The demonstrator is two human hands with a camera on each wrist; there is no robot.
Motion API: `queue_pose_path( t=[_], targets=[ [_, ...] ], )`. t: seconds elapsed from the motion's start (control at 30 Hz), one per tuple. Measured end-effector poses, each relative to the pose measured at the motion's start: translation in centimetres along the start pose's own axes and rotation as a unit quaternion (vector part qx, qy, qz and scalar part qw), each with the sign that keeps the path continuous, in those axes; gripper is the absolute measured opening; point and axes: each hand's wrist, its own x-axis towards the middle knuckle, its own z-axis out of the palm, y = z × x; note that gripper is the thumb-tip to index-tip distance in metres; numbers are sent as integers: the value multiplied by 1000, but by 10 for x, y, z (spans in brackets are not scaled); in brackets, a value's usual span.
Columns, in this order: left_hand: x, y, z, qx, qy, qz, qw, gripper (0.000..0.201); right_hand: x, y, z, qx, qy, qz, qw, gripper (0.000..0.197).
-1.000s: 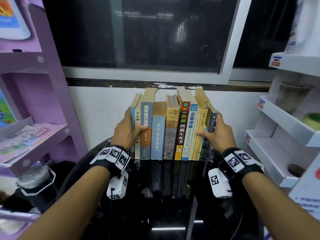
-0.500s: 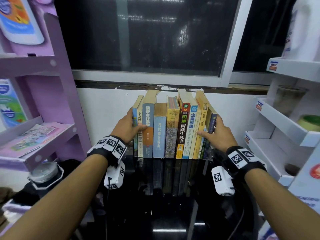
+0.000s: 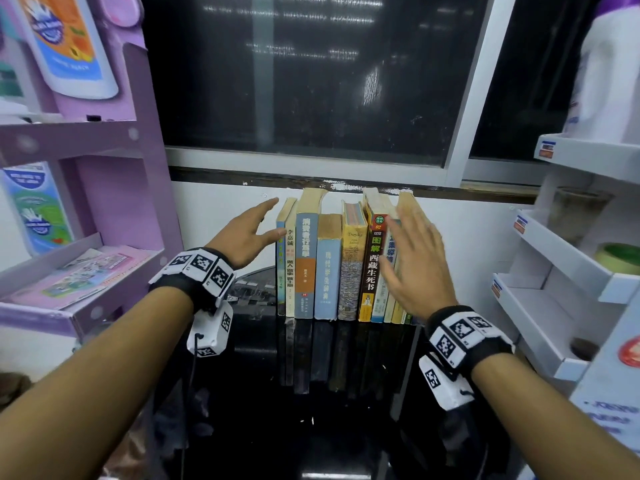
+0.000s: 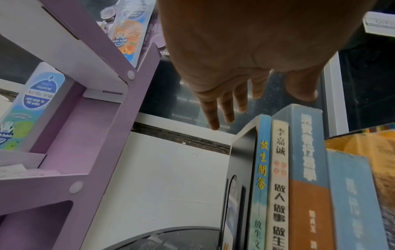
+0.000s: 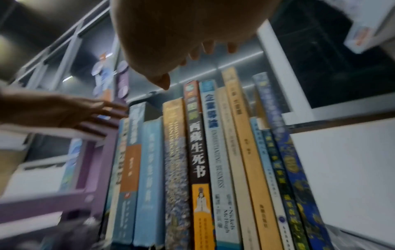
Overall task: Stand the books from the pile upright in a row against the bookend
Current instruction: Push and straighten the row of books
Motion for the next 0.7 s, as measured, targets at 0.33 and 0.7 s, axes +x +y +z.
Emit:
queue_pose_path(
  t=[0.33,0.7],
  targets=[
    [3,-14,-6,-67,33,22,997,53,7,-62,55,-118,-119,-330,929,68],
    [37,-19,16,-150,28,56,987,50,26,-79,110,-121,-163,-446,872,71]
  ],
)
